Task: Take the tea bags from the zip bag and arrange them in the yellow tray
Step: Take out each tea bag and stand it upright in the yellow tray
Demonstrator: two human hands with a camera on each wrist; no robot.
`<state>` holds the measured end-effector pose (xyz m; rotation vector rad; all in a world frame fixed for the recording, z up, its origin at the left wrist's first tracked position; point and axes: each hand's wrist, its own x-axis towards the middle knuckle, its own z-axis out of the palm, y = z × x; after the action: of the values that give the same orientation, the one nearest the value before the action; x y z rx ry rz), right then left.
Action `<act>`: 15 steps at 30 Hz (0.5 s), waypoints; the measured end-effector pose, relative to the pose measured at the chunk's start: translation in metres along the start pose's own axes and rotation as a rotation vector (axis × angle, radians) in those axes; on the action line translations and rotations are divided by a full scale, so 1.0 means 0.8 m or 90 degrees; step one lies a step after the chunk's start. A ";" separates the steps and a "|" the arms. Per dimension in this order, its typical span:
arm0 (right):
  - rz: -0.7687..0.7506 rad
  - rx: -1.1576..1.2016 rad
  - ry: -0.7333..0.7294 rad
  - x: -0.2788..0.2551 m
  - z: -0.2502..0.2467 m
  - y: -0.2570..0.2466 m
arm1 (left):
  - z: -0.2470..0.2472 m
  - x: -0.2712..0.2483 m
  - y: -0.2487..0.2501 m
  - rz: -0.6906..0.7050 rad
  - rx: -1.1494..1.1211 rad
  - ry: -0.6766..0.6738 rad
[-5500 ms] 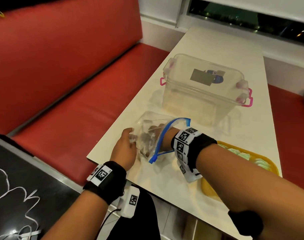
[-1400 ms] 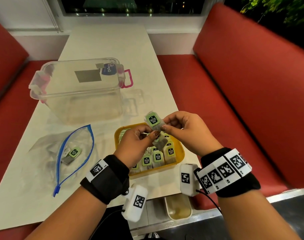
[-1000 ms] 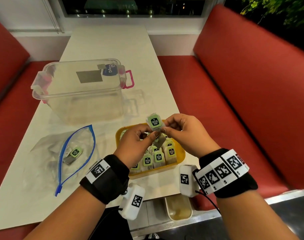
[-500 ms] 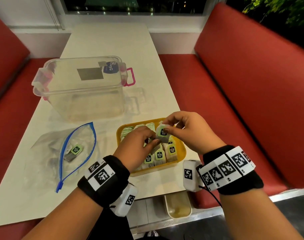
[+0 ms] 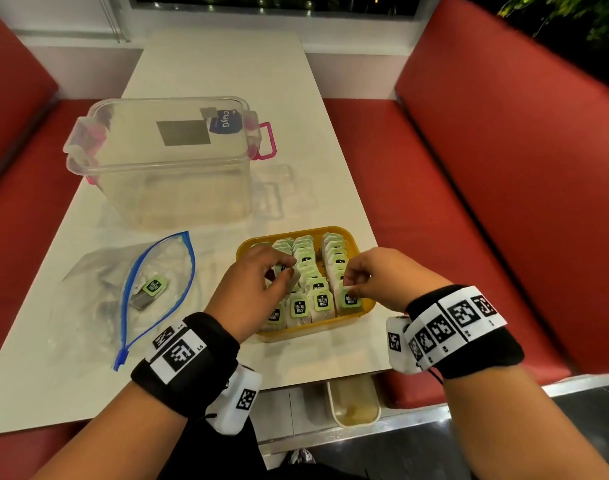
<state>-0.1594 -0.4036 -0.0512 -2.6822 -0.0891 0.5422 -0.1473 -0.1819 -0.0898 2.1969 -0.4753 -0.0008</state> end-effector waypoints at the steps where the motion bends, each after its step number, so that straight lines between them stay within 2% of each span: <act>1: 0.007 -0.014 -0.006 0.001 0.003 0.000 | 0.000 0.000 -0.002 -0.002 0.000 0.000; 4: 0.017 -0.063 -0.005 0.005 0.009 -0.001 | 0.000 0.000 -0.006 -0.003 0.000 0.001; 10: 0.038 -0.142 0.059 0.012 0.012 -0.003 | -0.004 0.002 -0.006 -0.023 -0.018 0.008; 13: 0.034 -0.111 0.095 0.009 0.004 -0.006 | -0.008 0.004 0.000 -0.057 -0.072 -0.013; 15: -0.002 -0.041 0.128 0.004 -0.007 -0.014 | -0.010 0.006 0.006 -0.061 -0.116 -0.017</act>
<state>-0.1542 -0.3947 -0.0435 -2.7814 -0.0549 0.2713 -0.1429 -0.1803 -0.0803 2.0405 -0.3693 -0.1215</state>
